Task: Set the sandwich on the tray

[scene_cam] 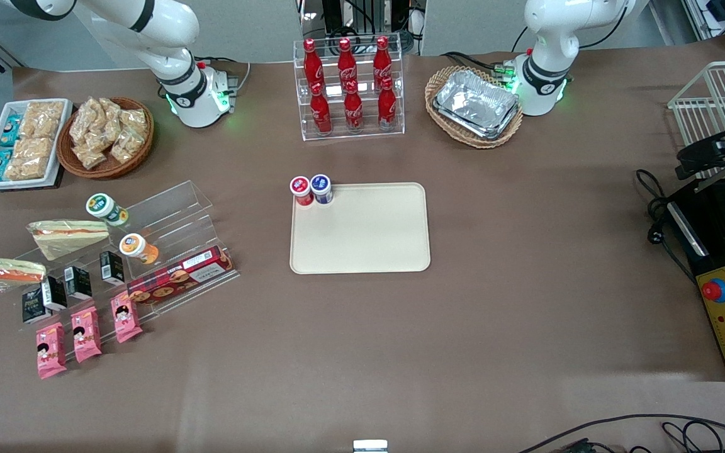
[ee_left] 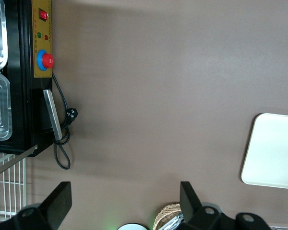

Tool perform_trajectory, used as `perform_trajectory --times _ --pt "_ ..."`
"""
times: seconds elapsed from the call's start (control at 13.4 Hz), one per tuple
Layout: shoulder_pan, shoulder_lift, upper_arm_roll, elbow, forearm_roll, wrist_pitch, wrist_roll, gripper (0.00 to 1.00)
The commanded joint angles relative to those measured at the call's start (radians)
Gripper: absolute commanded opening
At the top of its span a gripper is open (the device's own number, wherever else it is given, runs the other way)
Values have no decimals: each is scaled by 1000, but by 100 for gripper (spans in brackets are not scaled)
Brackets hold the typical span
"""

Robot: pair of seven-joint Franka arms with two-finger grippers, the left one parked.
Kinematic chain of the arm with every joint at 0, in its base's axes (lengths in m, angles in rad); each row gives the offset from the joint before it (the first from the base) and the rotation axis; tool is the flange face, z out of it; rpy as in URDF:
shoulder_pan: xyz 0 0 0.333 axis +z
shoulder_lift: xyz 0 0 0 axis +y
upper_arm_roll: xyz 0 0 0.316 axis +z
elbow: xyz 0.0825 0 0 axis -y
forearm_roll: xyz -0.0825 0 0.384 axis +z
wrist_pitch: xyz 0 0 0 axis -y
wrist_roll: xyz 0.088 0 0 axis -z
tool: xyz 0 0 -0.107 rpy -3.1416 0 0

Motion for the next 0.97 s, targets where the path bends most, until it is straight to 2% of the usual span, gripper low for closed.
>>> perform_trajectory --times 0.0,0.22,0.45,0.52,0.6,0.82,0.9 --pt "-9 25 4 2 23 61 -20 100" --pt "-12 42 4 3 32 98 -42 100" --pt "-23 47 4 2 71 93 -57 99" --pt "-20 47 6 2 74 86 -57 89" --pt "-18 47 6 2 74 80 -57 75" --pt "-23 41 7 9 87 61 -133 18" --pt "-23 38 7 15 103 60 -175 11"
